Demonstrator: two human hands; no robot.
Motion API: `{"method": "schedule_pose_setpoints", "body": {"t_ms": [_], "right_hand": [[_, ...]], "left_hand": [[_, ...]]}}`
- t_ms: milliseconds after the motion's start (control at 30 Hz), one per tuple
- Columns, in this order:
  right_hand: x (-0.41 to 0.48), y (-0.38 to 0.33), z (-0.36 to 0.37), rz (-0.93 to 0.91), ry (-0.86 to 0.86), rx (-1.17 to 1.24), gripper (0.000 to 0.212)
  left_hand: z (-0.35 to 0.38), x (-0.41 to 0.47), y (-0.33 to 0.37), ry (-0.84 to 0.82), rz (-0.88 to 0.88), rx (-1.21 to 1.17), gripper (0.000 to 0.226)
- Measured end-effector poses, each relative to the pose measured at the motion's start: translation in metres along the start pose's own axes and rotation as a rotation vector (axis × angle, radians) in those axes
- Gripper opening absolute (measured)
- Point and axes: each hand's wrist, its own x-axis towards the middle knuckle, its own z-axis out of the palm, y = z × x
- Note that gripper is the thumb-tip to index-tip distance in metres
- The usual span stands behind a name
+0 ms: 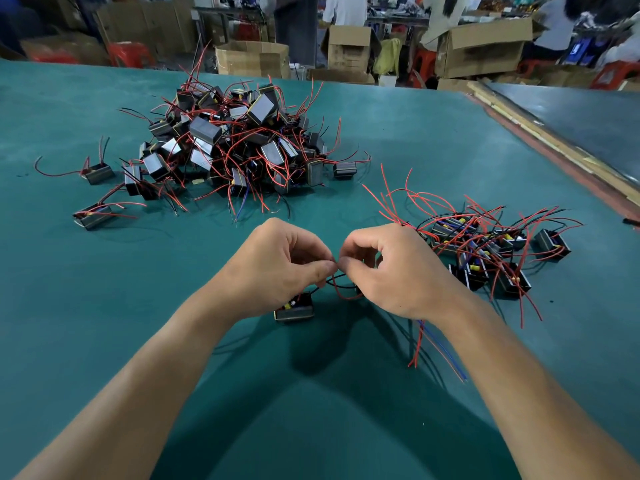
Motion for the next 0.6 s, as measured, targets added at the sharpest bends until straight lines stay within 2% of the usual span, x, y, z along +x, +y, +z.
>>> {"method": "schedule_pose_setpoints", "body": {"t_ms": [167, 267, 433, 600], "right_hand": [[0.0026, 0.0009, 0.0015, 0.1, -0.083, 0.044, 0.021], [0.0031, 0.0011, 0.0012, 0.107, -0.083, 0.114, 0.023], [0.0003, 0.0016, -0.004, 0.006, -0.018, 0.127, 0.03], [-0.0006, -0.0003, -0.0048, -0.032, -0.007, 0.192, 0.024]], "left_hand": [[0.0037, -0.0015, 0.0005, 0.067, 0.106, 0.17, 0.016], [0.0011, 0.0002, 0.0, 0.047, 0.071, 0.098, 0.016], [-0.004, 0.0023, 0.0, 0.002, -0.04, -0.074, 0.017], [-0.0053, 0.0013, 0.0, -0.069, -0.067, -0.135, 0.013]]}}
